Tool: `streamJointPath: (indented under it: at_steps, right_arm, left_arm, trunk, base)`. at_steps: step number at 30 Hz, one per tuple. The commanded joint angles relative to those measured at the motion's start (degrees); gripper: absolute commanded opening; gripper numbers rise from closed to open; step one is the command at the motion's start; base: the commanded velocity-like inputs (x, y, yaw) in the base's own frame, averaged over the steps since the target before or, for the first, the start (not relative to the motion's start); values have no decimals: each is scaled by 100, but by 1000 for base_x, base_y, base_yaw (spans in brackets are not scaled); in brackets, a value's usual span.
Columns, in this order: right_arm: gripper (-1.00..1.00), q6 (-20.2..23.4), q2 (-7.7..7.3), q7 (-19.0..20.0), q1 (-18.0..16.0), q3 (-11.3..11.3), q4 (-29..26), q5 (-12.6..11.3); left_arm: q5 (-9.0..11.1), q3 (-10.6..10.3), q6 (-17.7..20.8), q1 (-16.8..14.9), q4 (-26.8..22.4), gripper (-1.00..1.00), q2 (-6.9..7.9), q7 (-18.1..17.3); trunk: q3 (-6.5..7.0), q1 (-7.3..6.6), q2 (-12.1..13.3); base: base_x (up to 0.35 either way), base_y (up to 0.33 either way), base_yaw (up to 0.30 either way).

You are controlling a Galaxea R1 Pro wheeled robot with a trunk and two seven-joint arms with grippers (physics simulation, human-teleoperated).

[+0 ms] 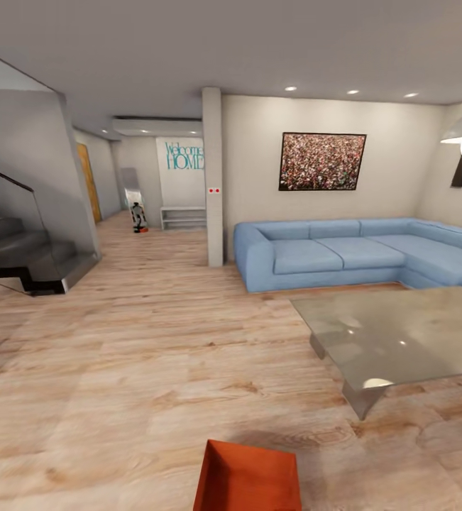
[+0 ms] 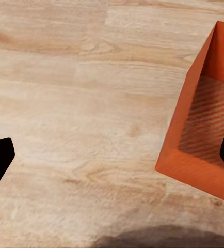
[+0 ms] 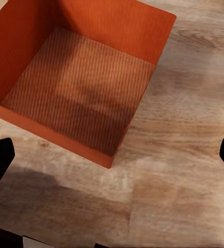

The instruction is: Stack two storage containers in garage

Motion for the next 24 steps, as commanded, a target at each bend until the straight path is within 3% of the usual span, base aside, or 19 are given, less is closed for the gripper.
streamJointPath:
  at_steps: [1,15,24]
  right_arm:
    - [100,-5,-2,16,2,1,-8,3]
    - [100,-5,-2,16,2,1,-8,3]
    - [100,-5,-2,16,2,-3,-8,3]
  left_arm:
    - [42,-22,-16,-2,2,100,-1,1]
    - [42,-22,-16,-2,2,100,-1,1]
    - [42,-22,-16,-2,2,100,-1,1]
  trunk:
    - [-5,0,-3]
    - [-5,0,-3]
    - [-5,0,-3]
  base:
    - [0,0,-253]
    - [0,0,-265]
    - [0,0,-19]
